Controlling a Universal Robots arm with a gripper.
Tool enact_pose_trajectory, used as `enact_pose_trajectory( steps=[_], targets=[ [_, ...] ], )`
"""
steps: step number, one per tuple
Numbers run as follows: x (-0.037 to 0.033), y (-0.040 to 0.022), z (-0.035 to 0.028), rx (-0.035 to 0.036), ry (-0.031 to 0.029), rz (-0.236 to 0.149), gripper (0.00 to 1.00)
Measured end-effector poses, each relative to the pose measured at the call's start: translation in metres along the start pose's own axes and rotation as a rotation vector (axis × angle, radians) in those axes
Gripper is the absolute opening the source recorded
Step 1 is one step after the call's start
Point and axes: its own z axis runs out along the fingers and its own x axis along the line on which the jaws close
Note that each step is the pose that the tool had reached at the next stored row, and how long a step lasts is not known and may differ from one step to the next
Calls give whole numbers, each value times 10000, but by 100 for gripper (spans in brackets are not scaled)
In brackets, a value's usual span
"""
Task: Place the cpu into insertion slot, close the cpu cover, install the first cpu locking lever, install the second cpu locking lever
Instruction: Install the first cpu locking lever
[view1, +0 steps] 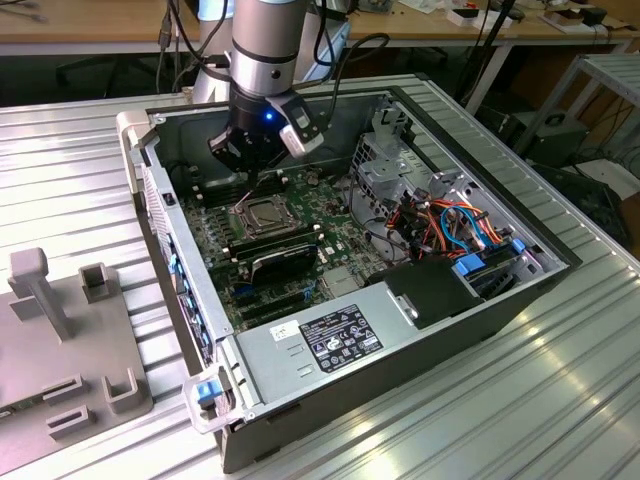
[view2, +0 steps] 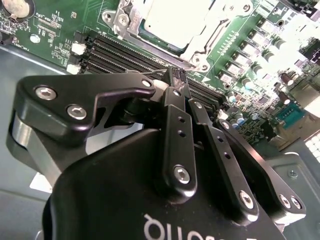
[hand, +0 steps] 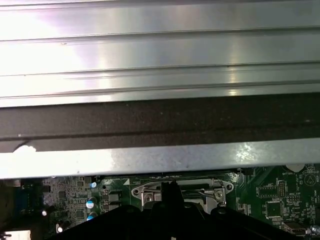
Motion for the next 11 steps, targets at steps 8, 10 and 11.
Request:
enact_pose_trajectory(
  steps=[8,10,11],
  targets=[
    [-32,1,13,31,6,-135,11],
    [-37,10,16,29,4,-144,11],
    [-37,20,17,29,5,-152,11]
  ],
)
